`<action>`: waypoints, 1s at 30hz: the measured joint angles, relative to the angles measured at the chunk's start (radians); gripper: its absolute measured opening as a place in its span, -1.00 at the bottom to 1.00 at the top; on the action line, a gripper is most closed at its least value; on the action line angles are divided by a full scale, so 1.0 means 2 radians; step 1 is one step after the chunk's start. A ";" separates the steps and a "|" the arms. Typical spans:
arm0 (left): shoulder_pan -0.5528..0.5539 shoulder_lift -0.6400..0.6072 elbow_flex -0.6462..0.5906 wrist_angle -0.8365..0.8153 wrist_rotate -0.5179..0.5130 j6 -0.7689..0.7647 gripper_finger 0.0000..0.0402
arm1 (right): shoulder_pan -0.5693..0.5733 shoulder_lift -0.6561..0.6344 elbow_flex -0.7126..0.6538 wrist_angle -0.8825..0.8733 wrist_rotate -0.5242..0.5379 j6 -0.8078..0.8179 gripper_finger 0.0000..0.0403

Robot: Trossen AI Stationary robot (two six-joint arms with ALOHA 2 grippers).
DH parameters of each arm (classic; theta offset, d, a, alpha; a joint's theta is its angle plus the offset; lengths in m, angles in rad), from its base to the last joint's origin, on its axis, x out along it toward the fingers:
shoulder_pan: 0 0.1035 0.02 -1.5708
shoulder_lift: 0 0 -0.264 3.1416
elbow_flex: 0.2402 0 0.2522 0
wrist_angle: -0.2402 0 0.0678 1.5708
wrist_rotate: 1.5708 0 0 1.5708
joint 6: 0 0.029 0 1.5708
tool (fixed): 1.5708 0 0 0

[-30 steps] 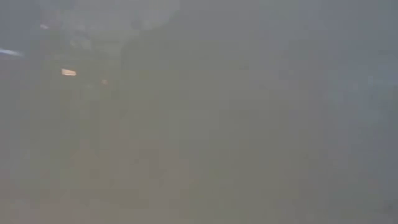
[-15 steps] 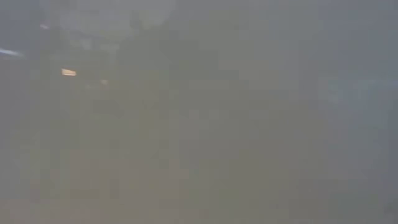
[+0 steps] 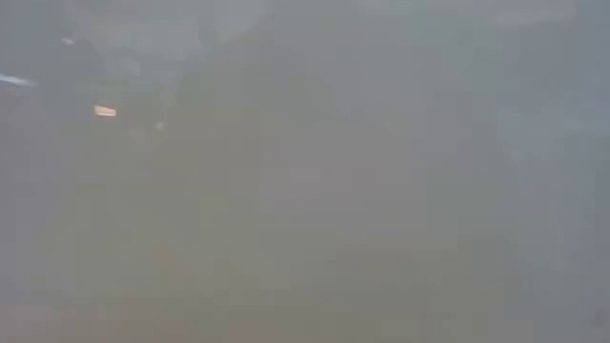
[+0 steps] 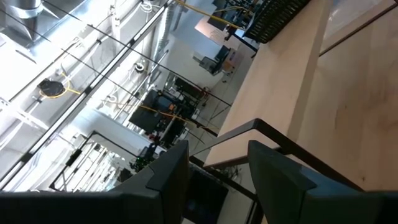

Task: Stack baskets on shelf by color
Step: Stack the bottom black bin on the black bin on the shelf

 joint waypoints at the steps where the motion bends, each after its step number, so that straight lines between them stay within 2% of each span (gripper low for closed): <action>1: 0.000 0.000 0.000 0.000 0.000 0.000 -0.16 | -0.012 0.006 0.018 -0.022 -0.026 0.020 -0.99; 3: 0.000 0.000 0.000 0.000 0.000 0.000 -0.16 | -0.030 0.028 0.061 -0.069 -0.060 0.057 -0.99; 6: 0.000 0.000 0.000 0.000 0.000 0.000 -0.16 | -0.056 0.075 0.144 -0.188 -0.061 0.088 -1.00; 11: 0.000 0.000 0.000 0.000 0.000 0.000 -0.16 | -0.083 0.177 0.300 -0.434 0.007 0.052 -1.00; 17: 0.000 0.000 0.000 0.000 0.000 0.000 -0.16 | -0.087 0.250 0.434 -0.635 0.132 -0.017 -0.99; 19: 0.000 0.000 0.000 0.000 0.000 0.000 -0.16 | -0.087 0.262 0.448 -0.681 0.157 -0.025 -0.99; 23: 0.000 0.000 0.000 0.000 0.000 0.000 -0.16 | -0.087 0.270 0.442 -0.725 0.154 -0.025 -0.99; 30: 0.000 0.000 0.000 0.000 0.000 0.000 -0.16 | -0.088 0.273 0.420 -0.718 0.154 -0.024 -0.98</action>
